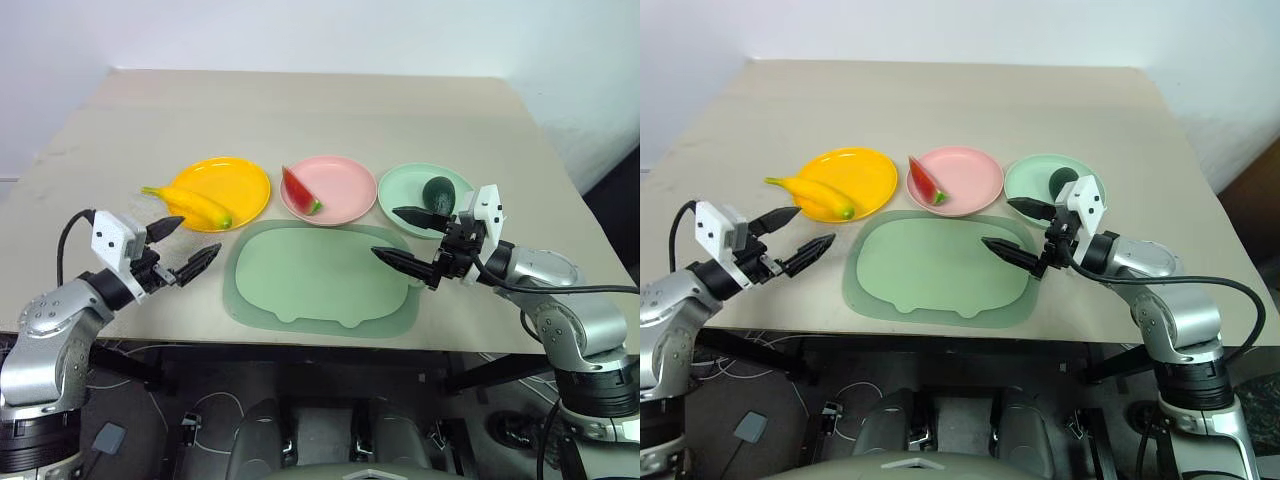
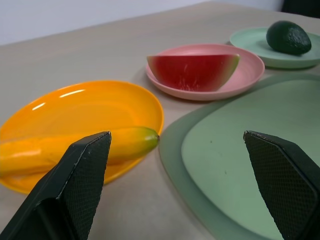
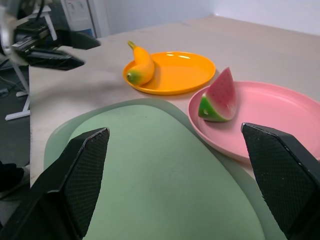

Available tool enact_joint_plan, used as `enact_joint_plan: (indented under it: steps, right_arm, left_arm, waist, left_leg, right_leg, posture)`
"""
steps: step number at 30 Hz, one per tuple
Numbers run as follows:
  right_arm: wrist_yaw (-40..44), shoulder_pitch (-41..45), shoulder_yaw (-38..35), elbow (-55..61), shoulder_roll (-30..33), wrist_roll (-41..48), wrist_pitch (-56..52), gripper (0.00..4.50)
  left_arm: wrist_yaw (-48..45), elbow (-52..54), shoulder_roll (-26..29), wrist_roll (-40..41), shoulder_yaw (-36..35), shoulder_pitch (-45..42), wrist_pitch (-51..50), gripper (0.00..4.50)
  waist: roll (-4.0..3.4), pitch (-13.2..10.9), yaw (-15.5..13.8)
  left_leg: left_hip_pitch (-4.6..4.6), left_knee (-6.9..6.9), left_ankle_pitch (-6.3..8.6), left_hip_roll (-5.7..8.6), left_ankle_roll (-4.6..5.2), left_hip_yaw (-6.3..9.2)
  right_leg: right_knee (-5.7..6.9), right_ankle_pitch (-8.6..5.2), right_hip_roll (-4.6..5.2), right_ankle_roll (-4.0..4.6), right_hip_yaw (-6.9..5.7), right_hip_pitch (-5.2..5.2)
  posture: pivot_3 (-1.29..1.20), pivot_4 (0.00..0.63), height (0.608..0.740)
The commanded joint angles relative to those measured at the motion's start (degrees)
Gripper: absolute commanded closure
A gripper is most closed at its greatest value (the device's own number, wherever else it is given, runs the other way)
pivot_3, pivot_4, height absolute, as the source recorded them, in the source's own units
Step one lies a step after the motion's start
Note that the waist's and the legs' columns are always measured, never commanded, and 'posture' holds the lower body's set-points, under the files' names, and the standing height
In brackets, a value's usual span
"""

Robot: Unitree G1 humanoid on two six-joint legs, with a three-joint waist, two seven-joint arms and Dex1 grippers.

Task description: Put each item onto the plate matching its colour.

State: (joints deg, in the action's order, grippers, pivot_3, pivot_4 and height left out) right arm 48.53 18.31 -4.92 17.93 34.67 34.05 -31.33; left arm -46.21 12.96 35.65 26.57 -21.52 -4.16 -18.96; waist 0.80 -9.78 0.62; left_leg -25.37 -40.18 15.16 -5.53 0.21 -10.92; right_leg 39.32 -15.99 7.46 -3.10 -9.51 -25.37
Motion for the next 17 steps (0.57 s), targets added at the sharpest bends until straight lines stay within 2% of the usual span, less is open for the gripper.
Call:
enact_joint_plan:
  steps: [1,17]
  right_arm:
    - [0.2,0.3,0.1,1.8,-0.1,0.8,0.2,0.00]
    - [1.4,1.8,2.1,-0.3,-0.9,-0.3,1.0,0.00]
  left_arm:
    - [2.1,-2.1,0.3,1.0,-2.9,-1.1,0.9,0.04]
    - [0.1,-1.0,1.2,2.2,-2.9,2.8,2.8,0.04]
  waist:
    - [0.00,0.0,0.0]
    - [0.00,0.0,0.0]
  left_leg:
    - [0.00,0.00,0.01,-0.01,0.01,0.00]
    - [-0.01,0.02,0.03,-0.04,0.05,-0.02]
  right_leg:
    - [0.00,0.00,0.01,0.00,0.00,0.01]
    - [-0.03,0.00,0.06,0.00,-0.01,0.00]
  posture:
    - [0.00,0.150,0.695]
    - [0.00,0.150,0.695]
